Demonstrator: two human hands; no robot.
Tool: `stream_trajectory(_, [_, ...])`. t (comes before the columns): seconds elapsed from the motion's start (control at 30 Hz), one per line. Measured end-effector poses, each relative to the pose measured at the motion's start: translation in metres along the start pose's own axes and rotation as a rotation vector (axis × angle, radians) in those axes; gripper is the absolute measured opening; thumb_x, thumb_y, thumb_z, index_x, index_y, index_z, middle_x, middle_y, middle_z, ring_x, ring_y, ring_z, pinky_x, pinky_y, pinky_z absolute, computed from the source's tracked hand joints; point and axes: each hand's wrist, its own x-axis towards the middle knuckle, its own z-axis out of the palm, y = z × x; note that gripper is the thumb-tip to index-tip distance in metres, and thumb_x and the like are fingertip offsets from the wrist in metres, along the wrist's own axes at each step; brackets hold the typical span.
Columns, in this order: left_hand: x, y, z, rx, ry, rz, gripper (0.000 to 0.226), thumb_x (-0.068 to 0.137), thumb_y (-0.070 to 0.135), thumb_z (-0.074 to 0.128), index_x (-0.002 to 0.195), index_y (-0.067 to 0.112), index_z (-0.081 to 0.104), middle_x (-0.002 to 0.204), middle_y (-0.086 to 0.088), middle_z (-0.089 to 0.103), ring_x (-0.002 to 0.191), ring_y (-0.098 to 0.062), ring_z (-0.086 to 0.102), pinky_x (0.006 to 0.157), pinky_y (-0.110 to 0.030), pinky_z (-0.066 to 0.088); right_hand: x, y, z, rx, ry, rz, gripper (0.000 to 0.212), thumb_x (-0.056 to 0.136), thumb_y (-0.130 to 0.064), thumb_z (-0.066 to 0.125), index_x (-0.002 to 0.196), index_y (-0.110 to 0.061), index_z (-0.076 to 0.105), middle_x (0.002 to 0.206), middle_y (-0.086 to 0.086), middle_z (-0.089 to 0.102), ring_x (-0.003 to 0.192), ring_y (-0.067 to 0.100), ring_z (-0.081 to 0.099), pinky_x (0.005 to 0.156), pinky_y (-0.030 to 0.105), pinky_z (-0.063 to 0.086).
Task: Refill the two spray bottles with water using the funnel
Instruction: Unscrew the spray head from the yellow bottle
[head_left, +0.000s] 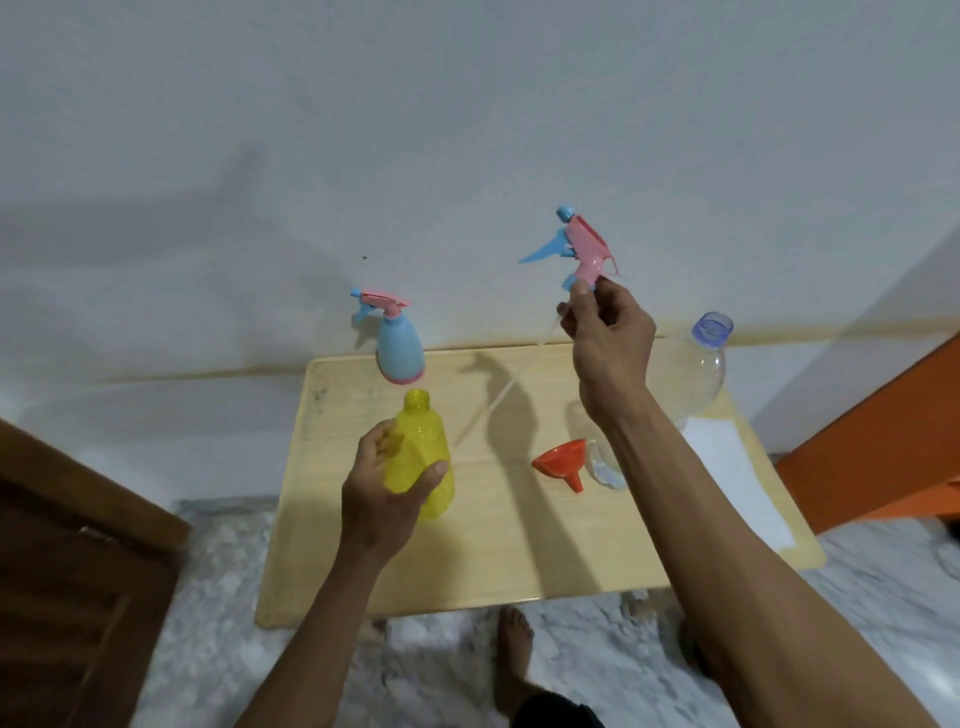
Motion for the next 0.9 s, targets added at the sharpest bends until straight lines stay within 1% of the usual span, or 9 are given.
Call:
stream_trajectory(0.07, [0.006, -0.011, 0.002, 0.045, -0.011, 0.012, 0.087, 0.055, 0.062, 0.081, 0.132, 0.037, 0.050, 0.123, 0.005, 0.066, 0.111, -0.015, 0.063, 0.094, -0.042, 0.054, 0.005, 0.033, -0.004, -0.134, -0.048, 0.076, 0.010, 0.095, -0.029, 0.066, 0.088, -0.024, 0.071, 0.070, -0.007, 0.069, 0.072, 0.013, 0.066, 0.083, 0.047, 0.058])
stream_trajectory(0.13, [0.013, -0.021, 0.007, 0.088, -0.023, 0.016, 0.084, 0.057, 0.062, 0.082, 0.132, 0.039, 0.051, 0.124, 0.005, 0.065, 0.112, -0.015, 0.062, 0.095, -0.042, 0.053, 0.007, 0.068, -0.006, -0.245, -0.111, 0.164, 0.011, 0.090, -0.031, 0.068, 0.081, -0.025, 0.073, 0.067, -0.006, 0.070, 0.071, 0.016, 0.069, 0.084, 0.050, 0.057])
stream_trajectory(0.27, [0.023, -0.034, 0.025, 0.143, -0.069, 0.003, 0.076, 0.064, 0.038, 0.092, 0.131, 0.032, 0.056, 0.123, 0.007, 0.066, 0.110, -0.010, 0.060, 0.095, -0.029, 0.049, 0.008, 0.131, -0.004, -0.416, -0.222, 0.322, 0.010, 0.091, -0.023, 0.070, 0.088, -0.016, 0.076, 0.073, 0.001, 0.071, 0.069, 0.017, 0.071, 0.077, 0.038, 0.055])
stream_trajectory(0.33, [0.026, -0.039, 0.035, 0.157, -0.094, -0.001, 0.080, 0.061, 0.039, 0.093, 0.132, 0.033, 0.057, 0.122, 0.008, 0.067, 0.109, -0.007, 0.061, 0.090, -0.020, 0.046, 0.011, 0.154, 0.001, -0.480, -0.250, 0.376, 0.010, 0.091, -0.021, 0.070, 0.089, -0.013, 0.076, 0.073, 0.003, 0.072, 0.074, 0.022, 0.072, 0.074, 0.033, 0.052])
stream_trajectory(0.53, [0.035, -0.048, 0.058, 0.112, -0.140, -0.002, 0.074, 0.060, 0.016, 0.095, 0.124, 0.033, 0.059, 0.111, 0.022, 0.068, 0.099, 0.003, 0.063, 0.084, -0.013, 0.050, 0.030, 0.192, 0.020, -0.687, -0.364, 0.454, 0.021, 0.091, -0.025, 0.072, 0.089, -0.005, 0.078, 0.088, 0.017, 0.076, 0.093, 0.031, 0.070, 0.080, 0.034, 0.050])
stream_trajectory(0.6, [0.038, -0.051, 0.063, 0.103, -0.153, -0.013, 0.073, 0.060, 0.018, 0.095, 0.123, 0.029, 0.060, 0.111, 0.028, 0.066, 0.102, 0.002, 0.063, 0.085, -0.015, 0.050, 0.034, 0.202, 0.025, -0.734, -0.383, 0.475, 0.024, 0.090, -0.028, 0.072, 0.094, -0.004, 0.077, 0.093, 0.017, 0.076, 0.096, 0.030, 0.070, 0.078, 0.030, 0.048])
stream_trajectory(0.7, [0.042, -0.056, 0.069, 0.086, -0.161, -0.029, 0.074, 0.057, 0.029, 0.093, 0.124, 0.029, 0.060, 0.113, 0.026, 0.065, 0.103, -0.003, 0.064, 0.089, -0.026, 0.054, 0.039, 0.217, 0.033, -0.796, -0.402, 0.500, 0.034, 0.088, -0.034, 0.072, 0.104, -0.003, 0.073, 0.102, 0.018, 0.075, 0.103, 0.032, 0.068, 0.070, 0.025, 0.041])
stream_trajectory(0.77, [0.043, -0.057, 0.071, 0.081, -0.158, -0.037, 0.074, 0.057, 0.034, 0.091, 0.124, 0.029, 0.060, 0.113, 0.024, 0.066, 0.104, -0.004, 0.063, 0.090, -0.032, 0.055, 0.040, 0.222, 0.037, -0.829, -0.401, 0.521, 0.039, 0.087, -0.035, 0.073, 0.107, -0.002, 0.071, 0.107, 0.019, 0.072, 0.103, 0.034, 0.066, 0.068, 0.025, 0.036])
stream_trajectory(0.9, [0.045, -0.058, 0.073, 0.096, -0.161, -0.041, 0.075, 0.058, 0.037, 0.091, 0.126, 0.032, 0.058, 0.114, 0.025, 0.064, 0.105, -0.002, 0.061, 0.091, -0.038, 0.056, 0.042, 0.228, 0.041, -0.873, -0.390, 0.520, 0.040, 0.089, -0.033, 0.073, 0.108, 0.001, 0.068, 0.109, 0.021, 0.070, 0.102, 0.036, 0.065, 0.069, 0.029, 0.039])
